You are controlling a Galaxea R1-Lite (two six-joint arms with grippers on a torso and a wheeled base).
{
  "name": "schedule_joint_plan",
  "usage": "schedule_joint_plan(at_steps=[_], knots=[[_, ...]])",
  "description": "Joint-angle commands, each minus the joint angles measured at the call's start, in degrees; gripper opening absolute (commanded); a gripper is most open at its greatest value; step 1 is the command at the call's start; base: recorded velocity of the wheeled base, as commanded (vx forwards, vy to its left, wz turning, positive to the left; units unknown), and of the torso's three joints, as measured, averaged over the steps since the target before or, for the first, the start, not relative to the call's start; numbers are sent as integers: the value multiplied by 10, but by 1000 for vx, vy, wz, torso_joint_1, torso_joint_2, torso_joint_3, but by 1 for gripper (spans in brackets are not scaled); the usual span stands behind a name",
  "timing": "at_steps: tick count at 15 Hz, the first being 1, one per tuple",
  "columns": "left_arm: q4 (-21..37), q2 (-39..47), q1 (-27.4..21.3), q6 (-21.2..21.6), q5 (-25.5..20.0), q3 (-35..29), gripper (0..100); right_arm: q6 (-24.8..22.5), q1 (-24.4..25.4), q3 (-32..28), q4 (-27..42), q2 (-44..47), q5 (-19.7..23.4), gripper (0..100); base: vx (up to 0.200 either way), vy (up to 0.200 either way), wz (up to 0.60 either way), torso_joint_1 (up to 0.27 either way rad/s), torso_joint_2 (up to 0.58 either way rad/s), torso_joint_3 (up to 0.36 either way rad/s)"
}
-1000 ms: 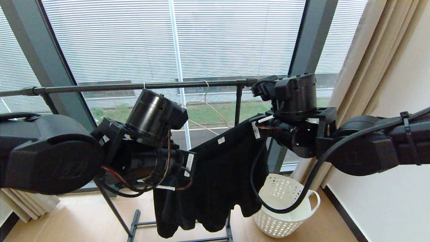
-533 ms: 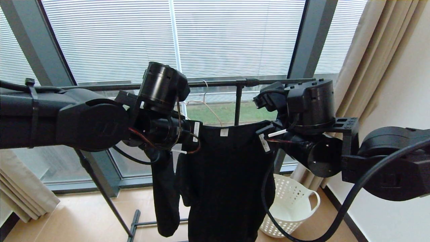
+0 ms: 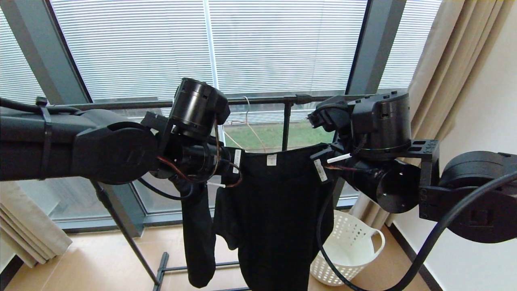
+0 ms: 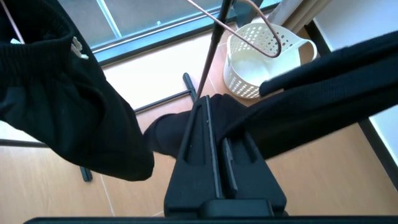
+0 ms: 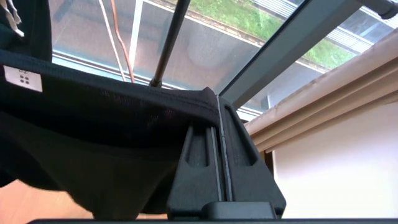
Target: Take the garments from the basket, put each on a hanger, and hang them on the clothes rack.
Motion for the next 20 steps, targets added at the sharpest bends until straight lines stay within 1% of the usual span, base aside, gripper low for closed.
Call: schedule_joint_plan(at_steps=[1, 7, 8, 15, 18, 19, 20], knots=[[0, -6, 0, 0, 0, 3, 0, 0, -1, 0, -1, 2, 0, 0, 0, 0, 0, 0, 0, 0], [0, -15, -4, 0, 0, 10, 0, 0, -1, 0, -1, 5, 0, 0, 0, 0, 0, 0, 0, 0], [0, -15, -4, 0, 0, 11, 100, 0, -1, 0, 0, 5, 0, 0, 0, 0, 0, 0, 0, 0], [1, -22, -4, -1, -1, 12, 100, -9, -4, 1, -1, 5, 0, 0, 0, 0, 0, 0, 0, 0], [0, -23, -4, -2, -1, 21, 100, -12, -19, 4, -1, -2, 0, 0, 0, 0, 0, 0, 0, 0], [0, -22, -4, -2, -1, 22, 100, -18, -24, 7, -1, -4, 0, 0, 0, 0, 0, 0, 0, 0], [-1, -21, -3, -3, -1, 22, 100, -34, -29, 16, -1, -17, 1, 0, 0, 0, 0, 0, 0, 0]])
